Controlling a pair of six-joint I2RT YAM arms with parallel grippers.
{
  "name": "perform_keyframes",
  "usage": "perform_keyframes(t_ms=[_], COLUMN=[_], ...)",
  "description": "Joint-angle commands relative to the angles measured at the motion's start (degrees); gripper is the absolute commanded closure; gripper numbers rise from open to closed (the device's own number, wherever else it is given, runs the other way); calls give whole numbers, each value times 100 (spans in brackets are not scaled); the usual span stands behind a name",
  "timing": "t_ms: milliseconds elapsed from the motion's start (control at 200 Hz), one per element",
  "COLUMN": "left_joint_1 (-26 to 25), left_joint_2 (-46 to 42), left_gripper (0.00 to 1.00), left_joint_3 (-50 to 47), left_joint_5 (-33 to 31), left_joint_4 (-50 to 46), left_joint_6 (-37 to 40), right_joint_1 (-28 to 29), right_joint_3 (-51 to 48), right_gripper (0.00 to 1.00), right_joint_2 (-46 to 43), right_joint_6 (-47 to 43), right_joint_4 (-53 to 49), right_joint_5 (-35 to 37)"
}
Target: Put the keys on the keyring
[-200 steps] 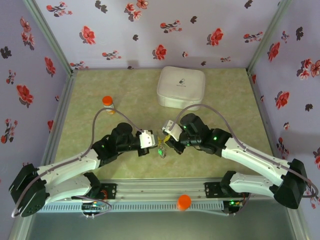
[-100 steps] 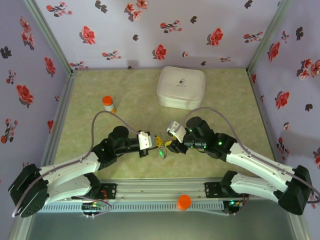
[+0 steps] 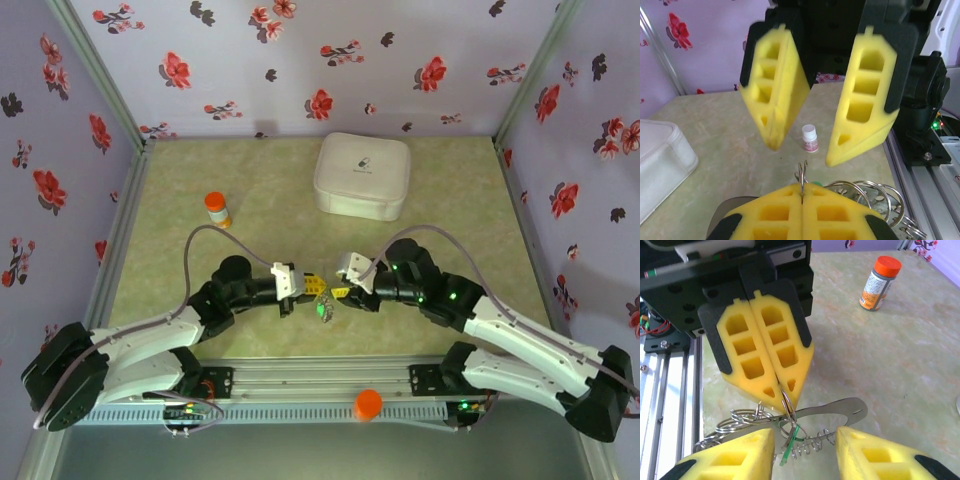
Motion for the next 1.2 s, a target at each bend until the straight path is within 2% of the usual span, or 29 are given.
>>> perform_keyframes(t_ms=[0, 195, 430, 735, 930, 985, 1035, 1105, 1195], left_joint_1=[51, 60, 59, 73, 69, 69, 70, 69, 68], left_joint_2=[31, 44, 19, 14, 14, 3, -12, -54, -125], left_gripper=[100, 100, 100, 100, 100, 100, 95, 79, 77], left_joint_3=[-5, 10, 37, 56, 74, 83, 91, 121, 254], left_joint_5=[295, 385, 408, 433, 442, 412, 321, 163, 70], left_joint_4=[548, 487, 461, 434, 325, 262, 194, -22, -574], left_joint_6=[-130, -131, -129, -116, -68, -11, 24, 110, 336], right_joint_1=[-16, 29, 84, 122, 133, 134, 145, 169, 193], right_joint_3=[54, 122, 76, 62, 108, 120, 139, 220, 390], right_gripper=[65, 74, 76, 85, 100, 100, 100, 100, 100], right_joint_2=[92, 153, 104, 147, 214, 206, 204, 210, 260], right_joint_6=[-241, -190, -144, -147, -186, -218, -228, -243, -323], right_joint_4=[75, 228, 292, 305, 279, 220, 155, 7, -271], right_joint_5=[-147, -439, -551, -604, -683, -685, -640, -482, -304])
